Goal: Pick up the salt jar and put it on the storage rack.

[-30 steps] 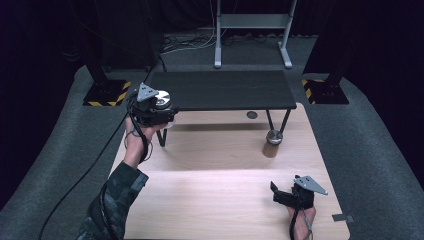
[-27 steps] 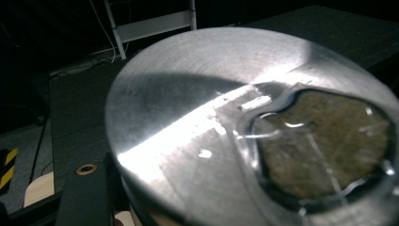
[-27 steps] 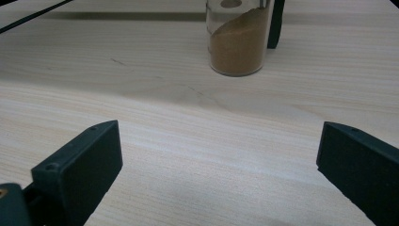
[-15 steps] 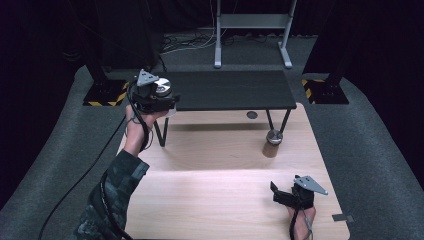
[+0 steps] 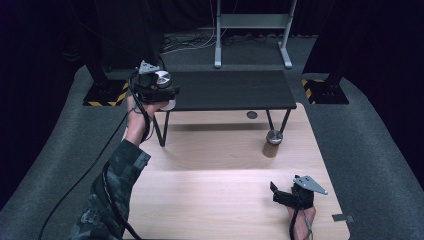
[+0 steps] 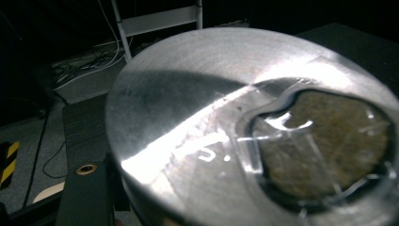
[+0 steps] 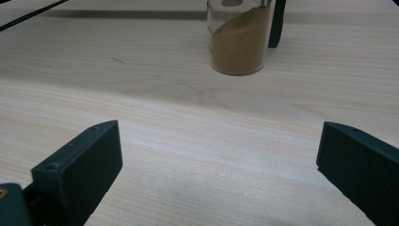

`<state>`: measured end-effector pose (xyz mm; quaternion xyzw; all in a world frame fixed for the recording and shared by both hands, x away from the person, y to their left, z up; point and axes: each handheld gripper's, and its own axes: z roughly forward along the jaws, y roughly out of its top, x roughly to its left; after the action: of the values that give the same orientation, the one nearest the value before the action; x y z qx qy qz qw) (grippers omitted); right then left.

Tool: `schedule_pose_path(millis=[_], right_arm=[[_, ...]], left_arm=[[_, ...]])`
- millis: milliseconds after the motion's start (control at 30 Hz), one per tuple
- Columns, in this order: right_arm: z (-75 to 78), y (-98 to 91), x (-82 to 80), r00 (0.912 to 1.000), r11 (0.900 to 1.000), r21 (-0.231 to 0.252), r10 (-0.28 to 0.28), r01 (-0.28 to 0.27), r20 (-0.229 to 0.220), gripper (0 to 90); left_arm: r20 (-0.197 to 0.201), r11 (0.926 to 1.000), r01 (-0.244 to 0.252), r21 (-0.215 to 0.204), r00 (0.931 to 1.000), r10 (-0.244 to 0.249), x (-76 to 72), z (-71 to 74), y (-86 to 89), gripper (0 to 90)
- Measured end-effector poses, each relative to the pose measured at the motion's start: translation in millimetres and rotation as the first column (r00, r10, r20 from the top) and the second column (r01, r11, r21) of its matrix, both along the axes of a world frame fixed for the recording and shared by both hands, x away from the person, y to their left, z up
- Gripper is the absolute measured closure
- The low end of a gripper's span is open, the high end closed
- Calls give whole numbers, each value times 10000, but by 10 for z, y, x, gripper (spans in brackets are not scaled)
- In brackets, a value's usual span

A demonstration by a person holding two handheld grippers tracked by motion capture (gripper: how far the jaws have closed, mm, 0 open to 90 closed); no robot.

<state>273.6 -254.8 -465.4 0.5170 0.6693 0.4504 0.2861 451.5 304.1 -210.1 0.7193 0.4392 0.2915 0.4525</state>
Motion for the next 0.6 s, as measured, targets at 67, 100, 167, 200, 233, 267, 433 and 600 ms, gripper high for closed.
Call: schedule_pose_path(millis=[67,100,167,200,233,267,433,600], right_arm=[[1,0,1,10000,10000,-7,6,-6,-3,0],[1,1,1,10000,10000,-12,6,-6,-4,0],[2,2,3,10000,10000,-20,11,-11,-12,0],[2,2,3,10000,10000,-26,16,-16,-12,0],[2,2,4,10000,10000,-25,18,-18,-13,0],[3,2,4,10000,10000,-26,19,-19,-16,0],[2,0,4,10000,10000,-16,18,-18,-14,0],[2,-1,3,10000,10000,-6,16,-16,-14,0]], left_arm=[[-65,10000,-57,-24,10000,57,37,12,1,308],[-105,10000,-67,-13,9999,67,57,20,3,308],[-193,9999,-132,61,9997,133,101,31,-6,308],[-261,9998,-166,76,9995,168,125,35,-9,308],[-323,9998,-200,56,9993,202,148,35,-7,308],[-392,9998,-210,48,9990,212,174,36,-3,308],[-688,9992,-384,70,9969,388,276,20,-8,308],[-866,9989,-470,38,9951,472,337,-10,4,308]])
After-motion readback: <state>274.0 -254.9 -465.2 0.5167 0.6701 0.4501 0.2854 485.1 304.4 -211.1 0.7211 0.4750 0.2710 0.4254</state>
